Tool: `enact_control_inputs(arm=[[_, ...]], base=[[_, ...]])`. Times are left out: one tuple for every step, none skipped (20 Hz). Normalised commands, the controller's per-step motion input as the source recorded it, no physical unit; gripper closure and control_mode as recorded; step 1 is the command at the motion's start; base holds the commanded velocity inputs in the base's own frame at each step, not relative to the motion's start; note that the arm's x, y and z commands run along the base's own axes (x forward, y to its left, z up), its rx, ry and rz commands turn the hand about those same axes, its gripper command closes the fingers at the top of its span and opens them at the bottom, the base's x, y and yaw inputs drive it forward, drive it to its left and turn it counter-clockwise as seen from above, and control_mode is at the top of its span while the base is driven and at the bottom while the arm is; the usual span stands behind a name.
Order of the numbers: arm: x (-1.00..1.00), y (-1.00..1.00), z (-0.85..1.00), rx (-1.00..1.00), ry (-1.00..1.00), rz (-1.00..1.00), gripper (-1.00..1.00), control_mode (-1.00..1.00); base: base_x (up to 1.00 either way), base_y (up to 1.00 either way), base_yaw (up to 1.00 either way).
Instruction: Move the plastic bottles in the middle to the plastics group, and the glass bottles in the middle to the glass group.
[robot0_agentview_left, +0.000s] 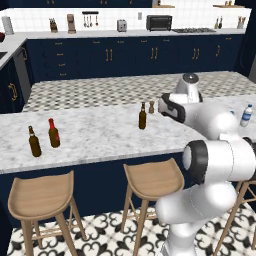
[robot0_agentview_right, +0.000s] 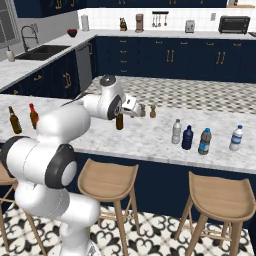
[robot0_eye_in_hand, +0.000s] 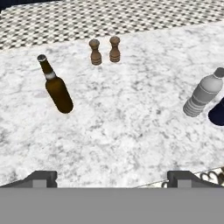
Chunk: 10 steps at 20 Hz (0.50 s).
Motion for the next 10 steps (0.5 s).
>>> enact_control_inputs(arm=[[0.0, 0.88, 0.04, 0.0, 0.01, 0.15, -1.0, -1.0], [0.0, 0.87, 0.0, 0.0, 0.0, 0.16, -1.0, -1.0], [0.0, 0.88, 0.0, 0.0, 0.0, 0.17, -1.0, -1.0], [0.01, 0.85, 0.0, 0.0, 0.0, 0.17, -1.0, -1.0], [0.02, 0.87, 0.0, 0.0, 0.0, 0.16, -1.0, -1.0], [0.04, 0.83, 0.0, 0.0, 0.0, 0.16, -1.0, -1.0], [0.17, 0.78, 0.0, 0.0, 0.0, 0.13, -1.0, -1.0], [0.37, 0.63, 0.0, 0.0, 0.0, 0.07, -1.0, -1.0], [0.49, 0.53, 0.0, 0.0, 0.0, 0.03, -1.0, -1.0], [0.58, 0.54, 0.0, 0.0, 0.0, 0.0, -1.0, -1.0]], base=[[0.0, 0.0, 0.0], [0.0, 0.0, 0.0], [0.0, 0.0, 0.0], [0.0, 0.0, 0.0], [0.0, 0.0, 0.0], [0.0, 0.0, 0.0], [0.0, 0.0, 0.0], [0.0, 0.0, 0.0], [0.0, 0.0, 0.0], [0.0, 0.0, 0.0]])
